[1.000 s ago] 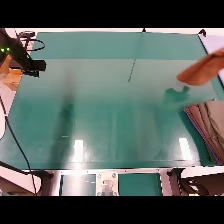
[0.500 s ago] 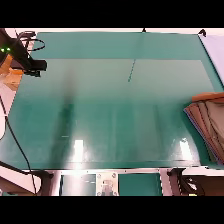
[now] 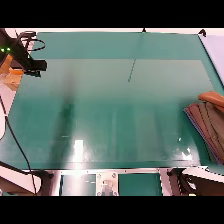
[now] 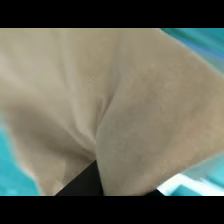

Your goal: Fold the shirts.

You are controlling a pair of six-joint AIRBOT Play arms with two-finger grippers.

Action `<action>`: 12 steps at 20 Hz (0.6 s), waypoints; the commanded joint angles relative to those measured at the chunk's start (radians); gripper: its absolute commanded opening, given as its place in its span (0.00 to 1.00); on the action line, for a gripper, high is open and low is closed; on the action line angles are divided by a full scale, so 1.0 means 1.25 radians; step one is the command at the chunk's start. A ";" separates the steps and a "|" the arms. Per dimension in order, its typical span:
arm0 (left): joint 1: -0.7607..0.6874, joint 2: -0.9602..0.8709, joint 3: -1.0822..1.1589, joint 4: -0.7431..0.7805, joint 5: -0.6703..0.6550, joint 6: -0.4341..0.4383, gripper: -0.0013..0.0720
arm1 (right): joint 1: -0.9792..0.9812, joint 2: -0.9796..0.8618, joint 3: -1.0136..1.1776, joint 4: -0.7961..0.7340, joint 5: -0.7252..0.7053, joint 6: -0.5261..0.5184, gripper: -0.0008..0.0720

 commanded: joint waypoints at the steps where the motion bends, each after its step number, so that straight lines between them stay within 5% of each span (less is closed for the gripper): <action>1: 0.000 0.000 0.001 0.000 -0.002 0.000 0.04 | -0.012 0.033 -0.180 -0.186 0.006 0.035 0.04; 6: -0.002 0.000 0.001 -0.002 -0.001 0.000 0.04 | -0.017 0.027 -0.297 -0.262 -0.087 0.015 0.05; 7: -0.002 0.000 0.001 -0.003 -0.001 0.000 0.04 | -0.017 0.027 -0.304 -0.262 -0.093 0.014 0.29; 8: -0.002 0.000 0.001 -0.003 -0.001 0.000 0.04 | -0.016 0.027 -0.304 -0.262 -0.093 0.014 0.78; 9: -0.002 0.000 0.001 -0.004 -0.001 0.000 0.04 | -0.011 0.027 -0.296 -0.255 -0.092 0.014 0.92; 12: -0.002 0.001 0.001 -0.027 -0.001 0.009 0.04 | 0.040 0.027 -0.222 -0.219 -0.081 0.014 0.92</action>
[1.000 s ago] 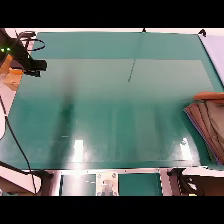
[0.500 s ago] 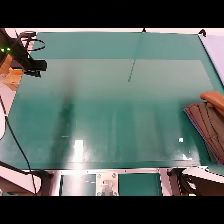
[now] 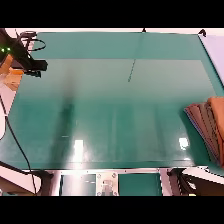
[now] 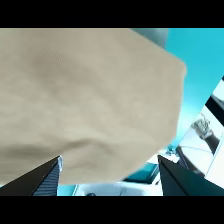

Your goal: Fold the shirts.

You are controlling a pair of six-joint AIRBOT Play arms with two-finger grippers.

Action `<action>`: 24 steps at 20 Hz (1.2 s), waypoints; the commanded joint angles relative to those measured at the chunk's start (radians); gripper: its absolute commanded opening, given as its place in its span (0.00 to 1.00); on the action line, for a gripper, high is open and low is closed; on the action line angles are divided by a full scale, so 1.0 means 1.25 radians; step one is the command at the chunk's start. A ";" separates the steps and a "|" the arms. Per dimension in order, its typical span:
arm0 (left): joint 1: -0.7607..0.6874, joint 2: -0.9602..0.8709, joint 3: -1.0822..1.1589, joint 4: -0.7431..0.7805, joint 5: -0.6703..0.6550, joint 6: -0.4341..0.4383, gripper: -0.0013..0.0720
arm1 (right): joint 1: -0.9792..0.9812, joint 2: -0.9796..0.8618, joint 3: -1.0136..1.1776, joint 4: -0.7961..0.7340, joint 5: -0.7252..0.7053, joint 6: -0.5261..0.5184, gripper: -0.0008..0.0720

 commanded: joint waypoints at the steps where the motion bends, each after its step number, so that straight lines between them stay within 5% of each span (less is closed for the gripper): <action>1: -0.001 0.002 0.001 -0.023 -0.003 0.015 0.04 | 0.068 0.001 0.077 0.033 -0.012 -0.003 0.92; 3: -0.001 0.010 0.001 -0.038 -0.014 0.014 0.04 | 0.153 0.001 0.145 0.065 -0.042 0.005 0.86; 5: -0.001 0.026 -0.003 -0.080 -0.023 0.011 0.04 | 0.252 0.005 0.176 0.130 -0.090 0.017 0.05; 11: -0.029 0.259 -0.309 -0.175 0.060 -0.011 0.04 | 0.576 0.061 0.073 0.201 -0.179 -0.012 0.03; 17: -0.082 0.532 -0.750 -0.175 0.204 -0.052 0.04 | 0.851 0.284 -0.364 0.250 -0.336 -0.012 0.03; 24: -0.082 0.552 -0.807 -0.173 0.212 -0.050 0.04 | 0.897 0.309 -0.419 0.264 -0.359 -0.012 0.04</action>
